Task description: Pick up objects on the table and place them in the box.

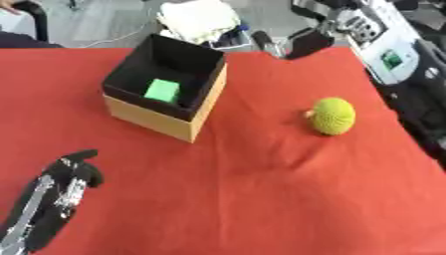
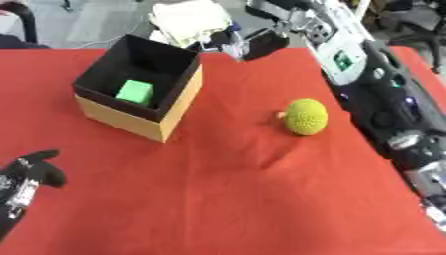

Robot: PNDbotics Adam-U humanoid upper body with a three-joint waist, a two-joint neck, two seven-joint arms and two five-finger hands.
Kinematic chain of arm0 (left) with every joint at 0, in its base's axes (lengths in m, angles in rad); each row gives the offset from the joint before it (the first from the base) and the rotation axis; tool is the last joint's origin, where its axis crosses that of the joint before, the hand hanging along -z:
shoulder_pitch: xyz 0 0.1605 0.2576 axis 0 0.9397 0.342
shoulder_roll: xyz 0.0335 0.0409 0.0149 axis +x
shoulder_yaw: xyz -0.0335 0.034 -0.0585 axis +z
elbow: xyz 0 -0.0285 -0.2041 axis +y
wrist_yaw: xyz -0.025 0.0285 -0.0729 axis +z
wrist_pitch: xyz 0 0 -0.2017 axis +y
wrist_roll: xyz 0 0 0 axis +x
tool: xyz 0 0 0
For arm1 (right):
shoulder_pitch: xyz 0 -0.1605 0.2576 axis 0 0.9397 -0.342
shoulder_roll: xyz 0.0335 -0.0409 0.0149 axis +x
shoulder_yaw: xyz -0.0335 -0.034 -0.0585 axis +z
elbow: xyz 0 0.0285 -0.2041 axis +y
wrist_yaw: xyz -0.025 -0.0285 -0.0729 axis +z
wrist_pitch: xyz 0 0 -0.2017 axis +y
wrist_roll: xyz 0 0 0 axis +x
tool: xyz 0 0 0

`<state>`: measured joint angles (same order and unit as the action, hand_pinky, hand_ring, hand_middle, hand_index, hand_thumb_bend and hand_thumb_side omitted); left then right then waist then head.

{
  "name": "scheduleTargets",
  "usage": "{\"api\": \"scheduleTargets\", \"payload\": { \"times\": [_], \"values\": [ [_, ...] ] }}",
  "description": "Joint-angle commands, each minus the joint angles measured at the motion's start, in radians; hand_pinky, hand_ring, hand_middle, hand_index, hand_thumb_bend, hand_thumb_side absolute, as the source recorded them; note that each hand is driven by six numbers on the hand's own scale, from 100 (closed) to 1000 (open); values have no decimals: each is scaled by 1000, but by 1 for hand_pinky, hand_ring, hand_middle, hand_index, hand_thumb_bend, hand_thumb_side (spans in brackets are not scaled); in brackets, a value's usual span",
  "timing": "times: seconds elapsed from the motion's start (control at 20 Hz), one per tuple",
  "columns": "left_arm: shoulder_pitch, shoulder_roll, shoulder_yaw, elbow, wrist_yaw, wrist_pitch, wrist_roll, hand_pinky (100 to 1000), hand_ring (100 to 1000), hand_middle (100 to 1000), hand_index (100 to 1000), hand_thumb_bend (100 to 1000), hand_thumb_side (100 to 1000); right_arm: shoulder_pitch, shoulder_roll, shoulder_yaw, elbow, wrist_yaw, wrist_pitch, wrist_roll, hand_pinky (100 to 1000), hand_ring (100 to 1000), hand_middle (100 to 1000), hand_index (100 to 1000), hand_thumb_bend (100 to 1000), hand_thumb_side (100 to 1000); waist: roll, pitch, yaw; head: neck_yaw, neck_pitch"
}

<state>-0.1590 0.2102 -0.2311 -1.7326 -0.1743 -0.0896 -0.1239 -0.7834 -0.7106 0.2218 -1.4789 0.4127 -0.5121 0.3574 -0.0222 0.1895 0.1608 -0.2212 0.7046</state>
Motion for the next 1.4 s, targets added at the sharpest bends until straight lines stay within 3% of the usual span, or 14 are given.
{"api": "scheduleTargets", "payload": {
  "times": [0.05,0.3,0.55,0.85,1.4],
  "values": [
    [-1,23,12,-11,-5,0,10,605,578,518,824,100,778,52,-85,-39,-101,-50,31,26,873,942,982,997,100,357,-2,-20,-6,0,8],
    [4,24,17,-10,-7,0,16,605,579,518,824,100,778,196,-123,-80,-132,-56,73,35,860,930,969,994,100,453,-4,-22,-18,0,7],
    [3,24,19,-11,-7,0,17,605,579,519,824,100,777,278,-129,-97,-69,-12,99,33,853,927,964,990,100,576,-4,-22,-20,-3,-1],
    [1,23,18,-11,-7,0,16,605,580,519,824,100,775,293,-95,-101,100,64,107,31,850,926,962,987,100,704,3,-23,-19,-5,-3],
    [0,22,18,-11,-7,0,16,606,581,519,825,100,774,271,-53,-115,339,238,92,-15,857,937,972,984,100,780,11,-26,-23,-13,-8]
  ]
}}
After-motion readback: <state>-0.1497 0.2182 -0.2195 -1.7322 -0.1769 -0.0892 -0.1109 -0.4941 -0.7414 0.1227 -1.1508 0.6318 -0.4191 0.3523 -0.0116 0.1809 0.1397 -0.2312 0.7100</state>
